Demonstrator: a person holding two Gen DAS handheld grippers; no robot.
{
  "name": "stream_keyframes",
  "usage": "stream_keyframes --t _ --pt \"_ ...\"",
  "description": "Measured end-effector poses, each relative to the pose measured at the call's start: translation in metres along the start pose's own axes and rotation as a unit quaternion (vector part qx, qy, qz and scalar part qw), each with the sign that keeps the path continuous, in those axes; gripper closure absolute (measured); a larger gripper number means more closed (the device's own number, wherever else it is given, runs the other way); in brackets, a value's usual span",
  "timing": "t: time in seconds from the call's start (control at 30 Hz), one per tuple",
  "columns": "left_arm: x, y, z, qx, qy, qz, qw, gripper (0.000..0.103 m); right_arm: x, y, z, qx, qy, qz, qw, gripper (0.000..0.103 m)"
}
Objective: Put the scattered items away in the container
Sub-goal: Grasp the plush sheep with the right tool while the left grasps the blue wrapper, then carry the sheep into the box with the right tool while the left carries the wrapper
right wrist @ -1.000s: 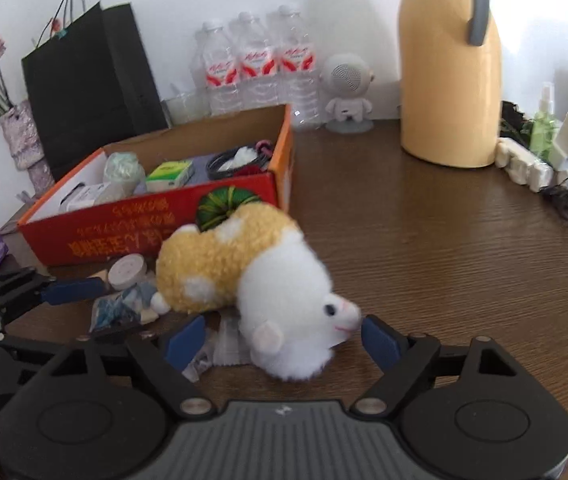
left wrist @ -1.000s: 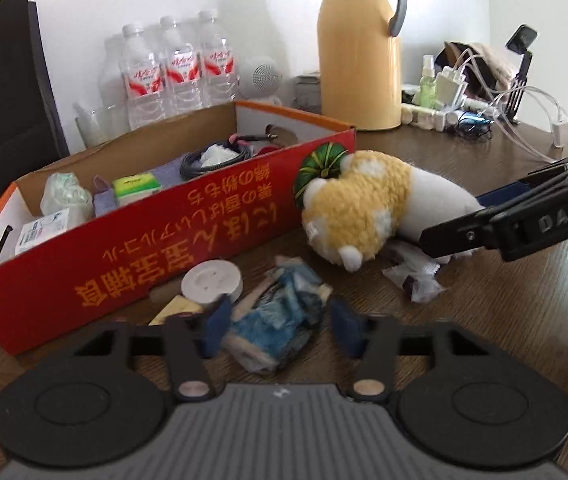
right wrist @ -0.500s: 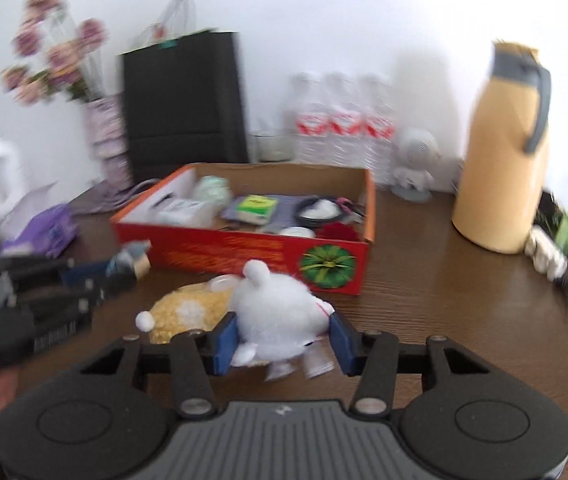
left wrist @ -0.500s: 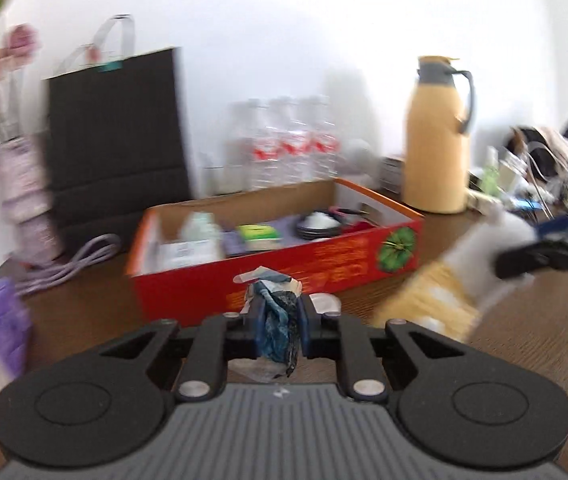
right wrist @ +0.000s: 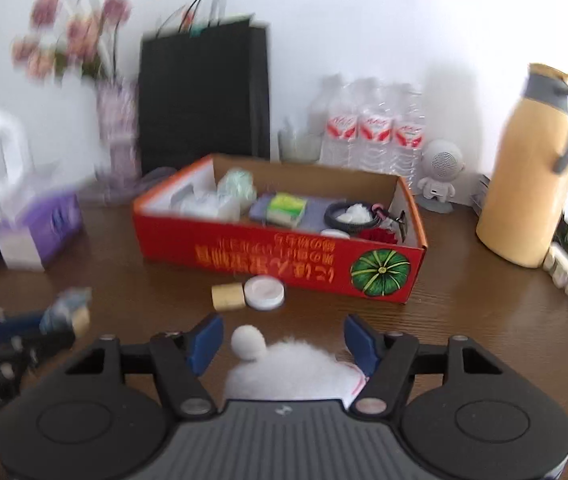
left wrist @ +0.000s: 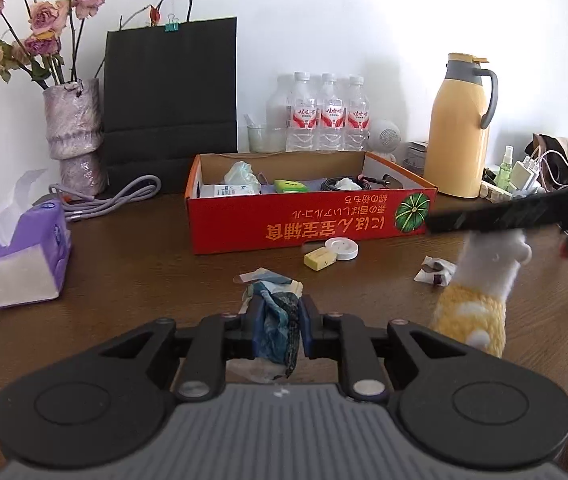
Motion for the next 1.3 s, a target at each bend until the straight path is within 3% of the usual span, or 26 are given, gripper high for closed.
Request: stream_keyframes --t 0.07,0.2,0.3,0.43,0.53,0.57,0.63,0.7,0.8,0.87,0.9,0.93,1.03,1.17,1.3 --pt "-0.004 -0.001 -0.001 -0.002 -0.003 -0.005 1.0000 0.084 0.002 0.010 -0.022 0.035 0.025 0.028 0.999 0.014" --pt "-0.014 0.004 0.005 -0.012 -0.017 -0.011 0.9997 0.084 -0.015 0.024 -0.041 0.040 0.025 0.019 0.999 0.010" --pt "-0.021 0.011 0.009 -0.015 -0.029 -0.009 0.9994 0.084 -0.030 0.027 -0.043 0.068 0.018 0.031 0.997 0.008" --pt "-0.027 0.016 0.007 -0.018 -0.041 0.009 0.9990 0.082 -0.038 0.008 -0.035 0.101 0.013 -0.032 0.994 0.008" --pt "-0.038 0.019 0.011 0.001 -0.070 0.031 0.9971 0.068 -0.042 -0.007 -0.022 0.119 0.016 -0.058 0.991 0.017" --pt "-0.041 0.019 0.011 0.009 -0.076 0.036 0.9964 0.064 -0.042 -0.009 -0.014 0.114 0.006 -0.052 0.992 0.033" --pt "-0.045 0.020 0.009 0.015 -0.079 0.039 0.9960 0.040 -0.043 -0.012 -0.002 0.099 -0.007 -0.041 0.994 0.057" --pt "-0.046 0.021 0.006 0.008 -0.078 0.040 0.9961 0.031 -0.044 -0.014 0.000 0.086 -0.003 -0.033 0.996 0.057" --pt "-0.046 0.019 0.008 0.004 -0.079 0.041 0.9960 0.029 -0.046 -0.016 -0.006 0.061 -0.002 -0.027 0.998 0.058" --pt "-0.048 0.014 0.015 0.007 -0.093 0.029 0.9952 0.040 -0.048 -0.017 -0.012 0.039 0.002 -0.028 0.999 0.058" --pt "-0.047 0.011 0.017 0.009 -0.097 0.019 0.9951 0.049 -0.049 -0.017 -0.016 0.028 0.004 -0.029 0.999 0.058" --pt "-0.046 0.010 0.017 0.010 -0.097 0.010 0.9951 0.067 -0.050 -0.017 -0.020 0.016 0.004 -0.031 0.999 0.059" --pt "-0.043 0.007 0.015 0.024 -0.093 -0.004 0.9954 0.091 -0.053 -0.014 -0.032 -0.007 0.003 -0.034 0.999 0.059" --pt "-0.030 0.009 -0.002 0.019 -0.053 -0.048 0.9973 0.092 -0.048 -0.008 -0.054 -0.028 0.023 -0.014 0.999 0.060" --pt "0.016 0.011 -0.014 0.030 0.004 -0.047 0.9984 0.092 -0.017 0.001 -0.078 -0.040 0.072 0.011 0.997 0.060"
Point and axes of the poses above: each gripper's, at about its wrist camera, not at the fingertips, and z roughly the way its jaws point, y to its right, x to its top, the point moved 7 cm from there along z, roughly the way its jaws point, and after that the axes turned 4 degrees about -x, right-handed, at the moved point
